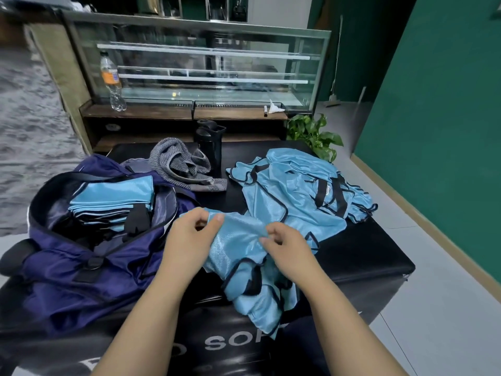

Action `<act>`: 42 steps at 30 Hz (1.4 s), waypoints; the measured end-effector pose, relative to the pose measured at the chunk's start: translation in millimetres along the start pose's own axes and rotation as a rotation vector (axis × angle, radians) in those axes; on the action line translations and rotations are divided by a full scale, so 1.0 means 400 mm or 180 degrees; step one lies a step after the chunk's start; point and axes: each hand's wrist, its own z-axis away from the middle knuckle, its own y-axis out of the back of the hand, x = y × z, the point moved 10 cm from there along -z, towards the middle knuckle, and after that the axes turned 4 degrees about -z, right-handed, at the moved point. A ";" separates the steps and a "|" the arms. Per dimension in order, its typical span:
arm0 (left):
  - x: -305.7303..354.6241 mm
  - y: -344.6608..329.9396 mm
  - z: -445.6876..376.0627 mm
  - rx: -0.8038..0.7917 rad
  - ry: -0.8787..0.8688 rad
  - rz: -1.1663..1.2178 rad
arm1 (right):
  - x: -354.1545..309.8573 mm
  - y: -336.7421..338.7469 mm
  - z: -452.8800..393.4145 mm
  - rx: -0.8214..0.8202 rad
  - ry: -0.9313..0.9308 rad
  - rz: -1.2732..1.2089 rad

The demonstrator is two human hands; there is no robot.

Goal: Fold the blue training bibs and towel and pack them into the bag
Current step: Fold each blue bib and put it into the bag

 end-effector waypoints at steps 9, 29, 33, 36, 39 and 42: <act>0.104 0.048 0.059 -0.0070 -0.0245 0.0659 | -0.114 0.113 0.059 0.0978 0.0326 -0.0436; 0.366 0.087 0.157 -0.0045 -0.1045 0.1264 | -0.257 0.049 0.173 0.0160 0.0621 -0.0054; 0.343 0.118 0.137 0.0142 -0.0967 0.1127 | -0.228 0.071 0.149 0.0417 0.0535 0.0276; 0.296 0.141 0.114 0.0283 -0.0806 0.1125 | -0.215 0.106 0.149 0.0566 0.0359 -0.0341; 0.224 0.134 0.089 0.0262 -0.0545 0.1171 | -0.179 0.113 0.137 0.0487 -0.0025 -0.1317; 0.155 0.086 0.067 -0.0109 -0.0166 0.1062 | -0.152 0.086 0.127 0.0300 -0.0470 -0.2324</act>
